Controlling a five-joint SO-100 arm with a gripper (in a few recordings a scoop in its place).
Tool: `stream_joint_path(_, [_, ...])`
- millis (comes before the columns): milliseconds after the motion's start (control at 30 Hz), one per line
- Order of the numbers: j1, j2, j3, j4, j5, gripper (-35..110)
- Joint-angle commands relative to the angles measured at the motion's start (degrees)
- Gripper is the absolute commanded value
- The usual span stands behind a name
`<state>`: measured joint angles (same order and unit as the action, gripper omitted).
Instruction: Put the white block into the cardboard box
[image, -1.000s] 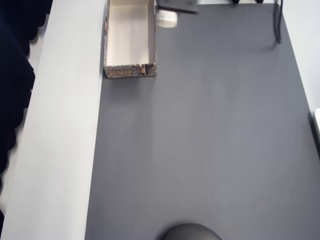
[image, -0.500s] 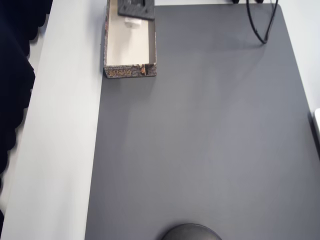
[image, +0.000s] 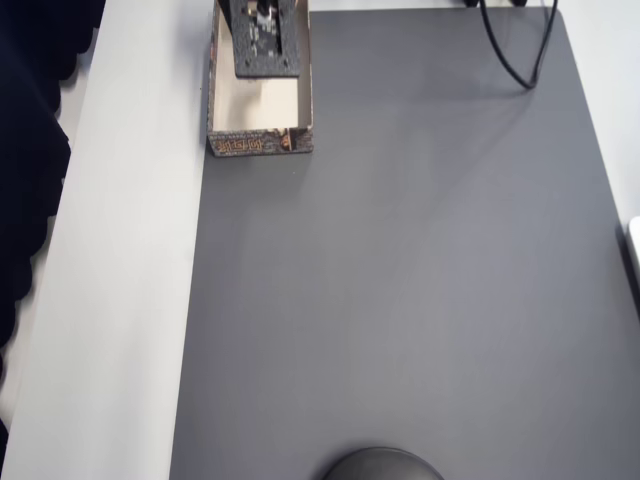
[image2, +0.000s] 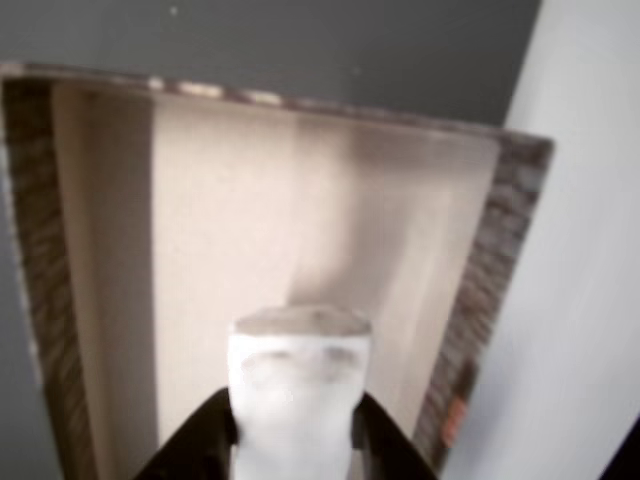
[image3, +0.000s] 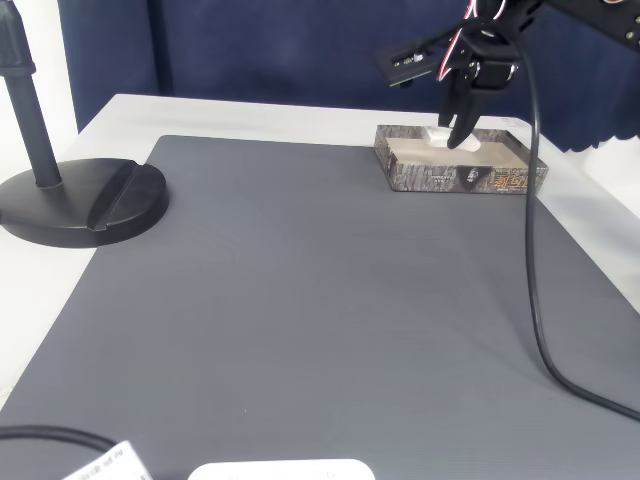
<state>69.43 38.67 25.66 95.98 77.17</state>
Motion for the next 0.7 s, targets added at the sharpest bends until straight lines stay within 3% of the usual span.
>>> stream_joint_path(0, [0.3,-0.4,-5.4,0.4,0.7,-2])
stream_joint_path(467, [0.5,-3.9,-7.8,0.4,0.8,0])
stream_joint_path(667, [0.5,-3.9,-7.8,-0.1,0.8,10])
